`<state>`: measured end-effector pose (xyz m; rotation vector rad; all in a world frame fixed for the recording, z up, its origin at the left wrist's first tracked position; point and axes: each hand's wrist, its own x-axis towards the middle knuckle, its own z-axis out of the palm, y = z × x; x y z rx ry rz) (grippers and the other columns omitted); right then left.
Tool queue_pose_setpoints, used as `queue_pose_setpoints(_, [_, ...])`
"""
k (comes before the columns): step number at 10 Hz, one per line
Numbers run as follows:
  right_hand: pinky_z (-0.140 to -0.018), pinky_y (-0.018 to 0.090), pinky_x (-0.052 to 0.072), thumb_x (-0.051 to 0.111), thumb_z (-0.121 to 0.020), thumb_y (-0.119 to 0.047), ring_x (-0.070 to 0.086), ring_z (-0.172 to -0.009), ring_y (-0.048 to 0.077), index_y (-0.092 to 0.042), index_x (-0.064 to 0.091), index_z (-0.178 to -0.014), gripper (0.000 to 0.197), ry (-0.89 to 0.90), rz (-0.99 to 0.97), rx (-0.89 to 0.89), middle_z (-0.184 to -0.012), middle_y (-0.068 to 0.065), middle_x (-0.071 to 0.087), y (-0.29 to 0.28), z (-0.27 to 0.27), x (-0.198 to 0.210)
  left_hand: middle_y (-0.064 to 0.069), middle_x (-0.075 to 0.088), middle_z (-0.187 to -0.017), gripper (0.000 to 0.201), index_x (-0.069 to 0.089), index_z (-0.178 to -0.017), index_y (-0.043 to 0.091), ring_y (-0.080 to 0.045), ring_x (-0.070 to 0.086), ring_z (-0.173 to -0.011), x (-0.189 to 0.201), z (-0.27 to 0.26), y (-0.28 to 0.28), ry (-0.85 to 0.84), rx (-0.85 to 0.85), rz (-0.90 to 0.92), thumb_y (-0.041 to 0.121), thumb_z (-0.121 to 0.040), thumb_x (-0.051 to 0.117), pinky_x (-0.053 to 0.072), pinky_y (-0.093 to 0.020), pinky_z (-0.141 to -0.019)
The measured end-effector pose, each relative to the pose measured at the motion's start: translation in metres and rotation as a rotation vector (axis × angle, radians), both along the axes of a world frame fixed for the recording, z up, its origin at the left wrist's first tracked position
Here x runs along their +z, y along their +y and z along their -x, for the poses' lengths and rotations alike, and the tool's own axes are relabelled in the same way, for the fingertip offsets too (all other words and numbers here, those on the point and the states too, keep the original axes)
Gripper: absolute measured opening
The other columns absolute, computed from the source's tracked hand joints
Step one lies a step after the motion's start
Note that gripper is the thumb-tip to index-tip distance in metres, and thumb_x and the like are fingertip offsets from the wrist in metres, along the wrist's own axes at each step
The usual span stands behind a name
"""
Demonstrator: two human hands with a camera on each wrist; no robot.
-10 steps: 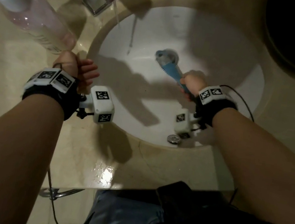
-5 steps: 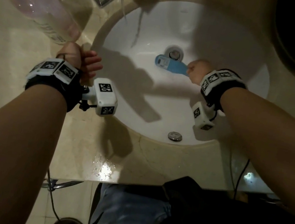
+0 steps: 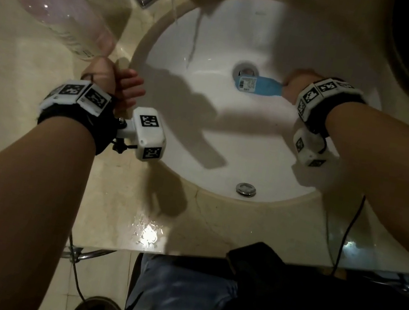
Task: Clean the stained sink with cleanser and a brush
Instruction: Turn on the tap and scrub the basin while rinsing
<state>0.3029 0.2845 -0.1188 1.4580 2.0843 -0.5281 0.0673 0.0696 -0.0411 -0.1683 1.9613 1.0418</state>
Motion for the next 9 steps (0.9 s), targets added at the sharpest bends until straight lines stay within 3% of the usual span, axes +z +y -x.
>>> queue_pose_setpoints(1, [-0.066,0.029,0.043,0.055,-0.087,-0.021,0.049,-0.066,0.021,-0.012,0.065,-0.090,0.014,0.069,0.182,0.046,-0.083,0.008,0.061,-0.006,-0.004,0.004,0.011,0.063,-0.042,0.038,0.051,-0.073,0.018,-0.010,0.060,-0.068,0.000,0.000,0.000,-0.007,0.005,0.003,0.020,-0.097,0.021,0.039,-0.022,-0.059])
queue_pose_setpoints(2, [-0.064,0.025,0.047,0.056,-0.085,-0.029,0.049,-0.056,0.016,-0.011,0.066,-0.074,0.023,-0.100,0.388,0.241,-0.064,0.006,0.059,-0.020,-0.006,0.017,0.011,0.063,-0.042,0.039,0.052,-0.073,0.018,-0.010,0.061,-0.069,0.001,0.001,0.000,-0.005,0.014,0.002,0.022,-0.097,0.021,0.038,-0.023,-0.060])
queue_pose_setpoints(3, [-0.047,0.011,0.040,0.058,-0.089,-0.015,0.045,-0.057,0.012,-0.006,0.065,-0.097,0.014,-0.232,0.318,0.359,-0.072,0.005,0.056,-0.018,-0.010,0.016,0.010,0.065,-0.047,0.040,0.052,-0.073,0.018,-0.010,0.061,-0.068,-0.001,0.001,0.000,-0.001,0.005,-0.003,0.024,-0.098,0.020,0.039,-0.023,-0.060])
queue_pose_setpoints(4, [-0.046,0.022,0.046,0.060,-0.086,-0.007,0.051,-0.063,0.017,-0.002,0.061,-0.117,0.032,-0.114,0.252,0.111,-0.094,0.010,0.057,-0.014,-0.014,0.029,0.006,0.063,-0.074,0.041,0.051,-0.074,0.018,-0.010,0.059,-0.069,-0.002,0.001,0.000,-0.004,-0.002,-0.008,0.024,-0.100,0.019,0.039,-0.023,-0.060])
queue_pose_setpoints(5, [-0.059,0.018,0.052,0.058,-0.085,-0.012,0.059,-0.078,0.024,-0.004,0.061,-0.116,0.033,-0.046,0.145,0.021,-0.101,0.012,0.061,0.006,-0.015,0.013,0.007,0.066,-0.066,0.041,0.050,-0.073,0.018,-0.010,0.059,-0.068,-0.004,0.003,0.001,-0.016,0.002,0.003,0.023,-0.099,0.018,0.039,-0.022,-0.059])
queue_pose_setpoints(6, [-0.085,0.046,0.053,0.067,-0.062,-0.041,0.063,-0.092,0.036,-0.006,0.062,-0.114,0.062,-0.125,0.121,0.104,-0.099,0.013,0.063,0.043,-0.013,-0.052,0.010,0.063,-0.042,0.041,0.051,-0.073,0.018,-0.011,0.060,-0.066,-0.004,0.005,0.002,-0.016,0.022,0.014,0.024,-0.098,0.019,0.039,-0.023,-0.058])
queue_pose_setpoints(7, [-0.096,0.037,0.045,0.054,-0.089,-0.022,0.055,-0.112,0.037,0.000,0.056,-0.126,0.042,0.045,0.113,0.126,-0.122,0.021,0.058,-0.013,0.021,0.000,0.009,0.062,-0.041,0.040,0.051,-0.073,0.017,-0.012,0.060,-0.065,-0.004,0.007,0.002,-0.022,0.032,0.017,0.022,-0.098,0.020,0.040,-0.023,-0.058])
queue_pose_setpoints(8, [-0.091,0.028,0.041,0.039,-0.097,-0.015,0.056,-0.110,0.031,-0.010,0.058,-0.124,0.033,0.294,0.022,0.156,-0.121,0.016,0.061,-0.048,0.046,0.025,0.008,0.063,-0.042,0.039,0.052,-0.075,0.016,-0.014,0.061,-0.068,-0.006,0.008,0.002,-0.035,0.029,0.011,0.023,-0.098,0.021,0.040,-0.026,-0.059])
queue_pose_setpoints(9, [-0.087,0.030,0.044,0.039,-0.098,-0.021,0.058,-0.105,0.030,-0.017,0.060,-0.123,0.033,0.416,-0.026,0.180,-0.117,0.012,0.064,-0.051,0.072,0.027,0.007,0.063,-0.041,0.041,0.052,-0.074,0.016,-0.015,0.060,-0.068,-0.006,0.010,0.003,-0.039,0.039,0.012,0.028,-0.099,0.022,0.039,-0.027,-0.058])
